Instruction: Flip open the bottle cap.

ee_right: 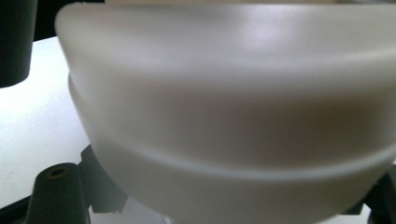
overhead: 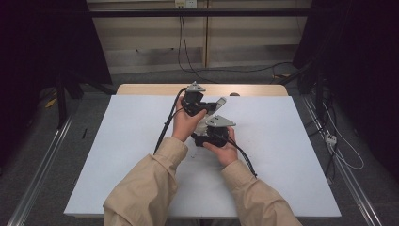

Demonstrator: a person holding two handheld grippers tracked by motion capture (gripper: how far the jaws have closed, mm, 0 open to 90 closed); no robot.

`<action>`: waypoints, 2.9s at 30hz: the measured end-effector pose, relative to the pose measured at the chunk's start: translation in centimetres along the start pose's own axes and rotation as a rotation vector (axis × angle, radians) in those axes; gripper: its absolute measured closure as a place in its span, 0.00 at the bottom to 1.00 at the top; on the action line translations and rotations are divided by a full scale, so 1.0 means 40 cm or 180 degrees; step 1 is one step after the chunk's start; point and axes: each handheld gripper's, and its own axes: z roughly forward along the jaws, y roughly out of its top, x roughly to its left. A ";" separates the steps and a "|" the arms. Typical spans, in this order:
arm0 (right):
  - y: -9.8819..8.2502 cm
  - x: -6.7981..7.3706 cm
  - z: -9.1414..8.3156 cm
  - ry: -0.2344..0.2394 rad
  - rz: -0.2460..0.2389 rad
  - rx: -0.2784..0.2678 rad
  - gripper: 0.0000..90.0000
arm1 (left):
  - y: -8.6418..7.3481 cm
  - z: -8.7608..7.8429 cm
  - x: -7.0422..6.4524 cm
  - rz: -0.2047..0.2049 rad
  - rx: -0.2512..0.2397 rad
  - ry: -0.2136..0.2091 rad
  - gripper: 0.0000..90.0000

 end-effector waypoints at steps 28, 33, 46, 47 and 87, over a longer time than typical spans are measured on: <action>0.000 -0.014 -0.035 0.0043 0.0164 0.0143 0.05 | -0.004 -0.062 -0.010 -0.0068 -0.0096 0.0011 0.64; -0.001 -0.011 -0.057 0.0123 0.0189 0.0172 0.06 | -0.016 -0.089 -0.009 -0.0097 -0.0094 0.0054 0.47; -0.016 -0.018 -0.139 0.0170 0.0177 0.0236 0.08 | -0.084 -0.176 -0.010 -0.0070 -0.0064 0.0154 0.24; -0.017 -0.019 -0.146 0.0171 0.0174 0.0248 0.08 | -0.092 -0.184 -0.010 -0.0073 -0.0061 0.0163 0.23; -0.083 -0.061 -0.319 0.0260 0.0203 0.0338 0.10 | -0.352 -0.358 0.036 -0.0178 0.0063 0.0480 0.10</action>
